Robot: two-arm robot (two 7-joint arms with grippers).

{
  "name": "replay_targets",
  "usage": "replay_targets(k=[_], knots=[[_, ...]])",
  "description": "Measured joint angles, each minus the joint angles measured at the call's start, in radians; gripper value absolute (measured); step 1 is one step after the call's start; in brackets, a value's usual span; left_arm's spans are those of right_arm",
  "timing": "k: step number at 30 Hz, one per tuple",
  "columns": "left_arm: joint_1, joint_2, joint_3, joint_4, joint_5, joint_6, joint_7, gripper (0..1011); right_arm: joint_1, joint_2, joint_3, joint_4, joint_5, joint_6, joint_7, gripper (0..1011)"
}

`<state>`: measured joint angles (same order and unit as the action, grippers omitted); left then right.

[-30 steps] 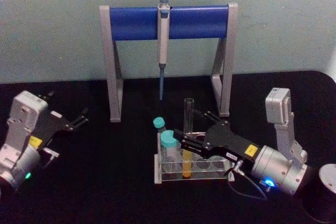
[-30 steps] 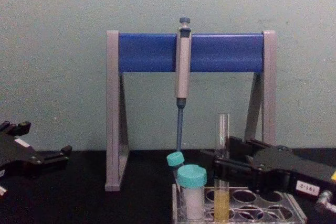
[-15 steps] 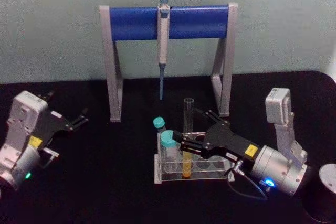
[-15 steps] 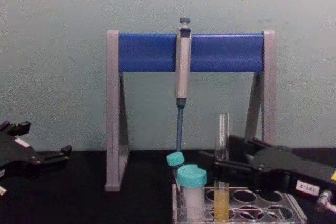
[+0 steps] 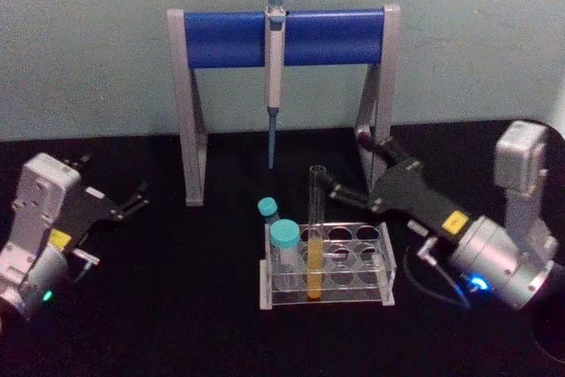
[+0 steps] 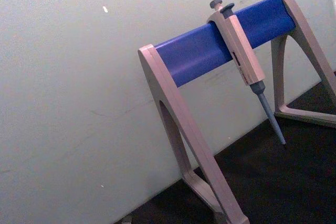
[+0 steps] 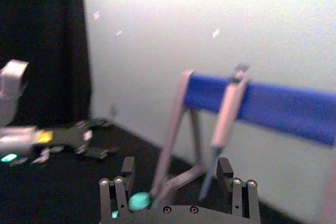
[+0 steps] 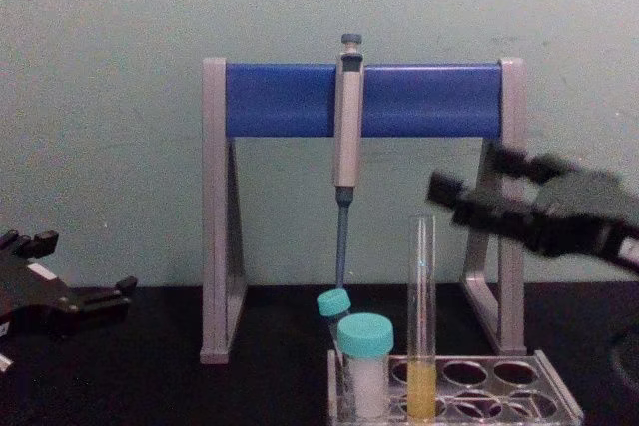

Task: Pick up the test tube from the test tube rack, shake it, then place it back into the test tube rack.

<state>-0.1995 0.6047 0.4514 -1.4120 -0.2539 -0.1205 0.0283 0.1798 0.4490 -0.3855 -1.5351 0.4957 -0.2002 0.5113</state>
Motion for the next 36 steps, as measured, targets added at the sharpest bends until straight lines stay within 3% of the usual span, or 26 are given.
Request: replay_targets(k=[4,5,8,9,16,23,36], knots=[[0.000,0.000,0.000,0.000,0.000,0.000,0.000,1001,-0.044,-0.010,0.056,-0.047,-0.058,-0.043,-0.102,1000],[0.000,0.000,0.000,0.000,0.000,0.000,0.000,1001,-0.044,-0.010,0.056,-0.047,-0.058,-0.043,-0.102,1000],[0.000,0.000,0.000,0.000,0.000,0.000,0.000,1001,-0.076,-0.027,0.095,-0.060,-0.118,-0.052,-0.200,1000],[0.000,0.000,0.000,0.000,0.000,0.000,0.000,1001,-0.088,-0.036,0.110,-0.061,-0.143,-0.049,-0.242,1000],[0.000,0.000,0.000,0.000,0.000,0.000,0.000,1001,-0.125,-0.072,0.151,-0.047,-0.235,0.012,-0.383,1000],[0.000,0.000,0.000,0.000,0.000,0.000,0.000,1001,-0.133,-0.098,0.160,0.001,-0.279,0.092,-0.431,1000],[0.000,0.000,0.000,0.000,0.000,0.000,0.000,1001,-0.126,-0.129,0.165,0.091,-0.301,0.157,-0.400,1000]])
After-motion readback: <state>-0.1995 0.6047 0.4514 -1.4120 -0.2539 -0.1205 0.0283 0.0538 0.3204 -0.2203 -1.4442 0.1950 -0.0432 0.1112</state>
